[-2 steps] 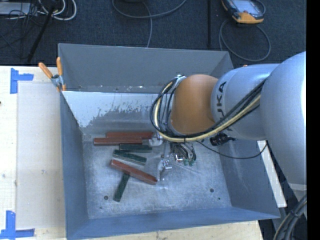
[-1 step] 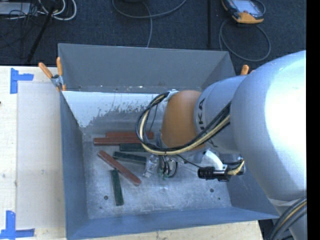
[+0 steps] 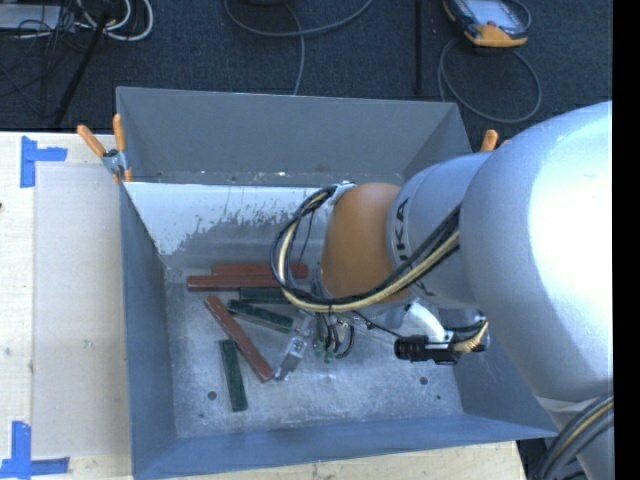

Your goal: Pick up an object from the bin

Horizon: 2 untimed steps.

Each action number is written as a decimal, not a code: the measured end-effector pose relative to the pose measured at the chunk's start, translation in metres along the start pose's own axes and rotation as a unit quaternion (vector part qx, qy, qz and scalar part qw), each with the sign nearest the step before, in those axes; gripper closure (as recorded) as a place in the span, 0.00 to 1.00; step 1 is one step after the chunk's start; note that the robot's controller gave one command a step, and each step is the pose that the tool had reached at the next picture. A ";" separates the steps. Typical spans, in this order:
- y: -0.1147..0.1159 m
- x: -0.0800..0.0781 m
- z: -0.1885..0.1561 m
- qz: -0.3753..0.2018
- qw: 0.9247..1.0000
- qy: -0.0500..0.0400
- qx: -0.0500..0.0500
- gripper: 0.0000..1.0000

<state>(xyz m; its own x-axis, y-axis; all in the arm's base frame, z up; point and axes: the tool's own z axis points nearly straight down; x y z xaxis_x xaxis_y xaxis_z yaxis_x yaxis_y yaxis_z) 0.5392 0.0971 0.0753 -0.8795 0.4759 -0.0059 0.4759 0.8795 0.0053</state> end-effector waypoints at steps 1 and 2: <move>0.001 -0.001 -0.002 -0.001 1.000 -0.002 -0.001 1.00; 0.000 0.000 0.000 -0.001 1.000 0.000 0.000 0.00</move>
Offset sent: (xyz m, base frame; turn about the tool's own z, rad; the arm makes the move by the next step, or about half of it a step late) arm 0.0000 0.0000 0.0000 0.0000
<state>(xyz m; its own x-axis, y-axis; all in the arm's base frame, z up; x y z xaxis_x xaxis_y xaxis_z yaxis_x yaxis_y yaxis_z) 0.5391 0.0975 0.0753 -0.8806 0.4739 -0.0063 0.4739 0.8806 0.0049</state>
